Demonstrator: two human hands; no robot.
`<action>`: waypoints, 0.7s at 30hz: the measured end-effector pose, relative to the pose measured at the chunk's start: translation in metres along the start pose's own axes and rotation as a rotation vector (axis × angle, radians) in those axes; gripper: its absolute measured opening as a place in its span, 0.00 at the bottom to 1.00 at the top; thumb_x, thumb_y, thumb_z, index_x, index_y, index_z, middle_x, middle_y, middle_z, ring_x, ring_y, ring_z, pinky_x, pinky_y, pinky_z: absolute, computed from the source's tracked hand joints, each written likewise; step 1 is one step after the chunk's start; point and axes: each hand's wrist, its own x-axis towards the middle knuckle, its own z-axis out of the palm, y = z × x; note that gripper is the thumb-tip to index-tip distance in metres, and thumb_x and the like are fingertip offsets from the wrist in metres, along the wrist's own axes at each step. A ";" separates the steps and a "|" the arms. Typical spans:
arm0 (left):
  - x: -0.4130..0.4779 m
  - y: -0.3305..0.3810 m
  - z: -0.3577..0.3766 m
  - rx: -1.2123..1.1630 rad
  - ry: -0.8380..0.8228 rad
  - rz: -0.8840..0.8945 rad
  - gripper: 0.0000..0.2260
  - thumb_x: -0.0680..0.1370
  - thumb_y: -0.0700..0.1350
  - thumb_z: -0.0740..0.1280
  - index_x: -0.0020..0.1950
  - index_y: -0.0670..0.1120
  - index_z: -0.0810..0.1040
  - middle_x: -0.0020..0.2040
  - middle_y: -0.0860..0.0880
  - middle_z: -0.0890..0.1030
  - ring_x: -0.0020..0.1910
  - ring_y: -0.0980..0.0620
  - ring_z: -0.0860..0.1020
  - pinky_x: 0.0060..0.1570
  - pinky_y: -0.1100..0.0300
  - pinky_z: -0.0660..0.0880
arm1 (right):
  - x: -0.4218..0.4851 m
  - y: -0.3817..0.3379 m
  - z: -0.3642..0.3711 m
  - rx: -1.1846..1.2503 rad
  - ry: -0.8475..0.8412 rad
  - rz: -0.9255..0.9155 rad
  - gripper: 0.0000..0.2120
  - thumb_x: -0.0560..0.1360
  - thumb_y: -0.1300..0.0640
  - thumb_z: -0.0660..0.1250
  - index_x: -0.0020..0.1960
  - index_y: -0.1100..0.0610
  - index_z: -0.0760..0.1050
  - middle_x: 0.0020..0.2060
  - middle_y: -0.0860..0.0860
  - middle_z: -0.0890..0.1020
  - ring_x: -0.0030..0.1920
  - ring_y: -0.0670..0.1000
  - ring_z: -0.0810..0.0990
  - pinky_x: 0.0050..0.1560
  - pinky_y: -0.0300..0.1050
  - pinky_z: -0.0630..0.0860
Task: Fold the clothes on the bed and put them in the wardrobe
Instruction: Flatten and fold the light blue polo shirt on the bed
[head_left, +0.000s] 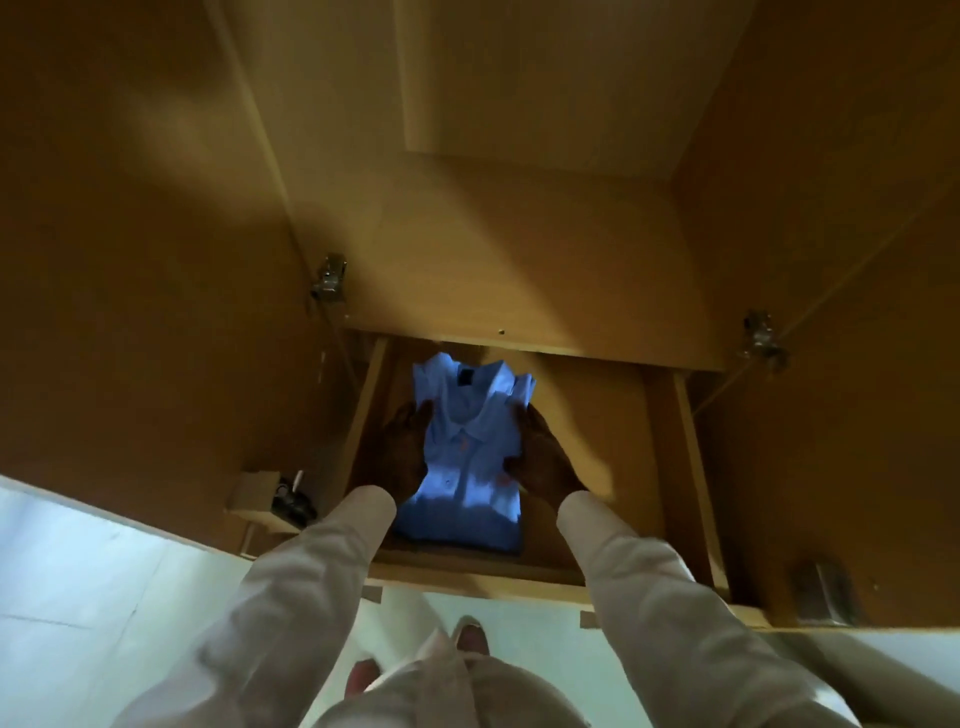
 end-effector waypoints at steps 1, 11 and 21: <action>0.000 -0.003 0.000 0.086 -0.037 -0.079 0.37 0.78 0.41 0.66 0.80 0.50 0.48 0.80 0.44 0.53 0.77 0.42 0.56 0.72 0.48 0.63 | 0.002 0.002 0.003 -0.071 -0.052 0.063 0.46 0.74 0.62 0.70 0.80 0.48 0.44 0.80 0.50 0.46 0.76 0.58 0.61 0.64 0.53 0.74; -0.022 -0.006 0.022 0.185 -0.509 -0.074 0.38 0.78 0.46 0.68 0.80 0.58 0.46 0.79 0.45 0.49 0.74 0.37 0.58 0.70 0.43 0.62 | -0.003 0.012 0.040 -0.460 -0.198 0.185 0.46 0.70 0.44 0.75 0.79 0.46 0.50 0.77 0.54 0.53 0.70 0.62 0.60 0.64 0.56 0.70; -0.038 -0.022 0.030 0.349 -0.505 -0.143 0.27 0.81 0.49 0.56 0.79 0.52 0.52 0.74 0.42 0.60 0.69 0.37 0.68 0.67 0.43 0.67 | -0.009 0.001 0.069 -0.511 -0.229 0.142 0.47 0.72 0.44 0.73 0.79 0.49 0.47 0.78 0.55 0.50 0.68 0.62 0.64 0.61 0.55 0.73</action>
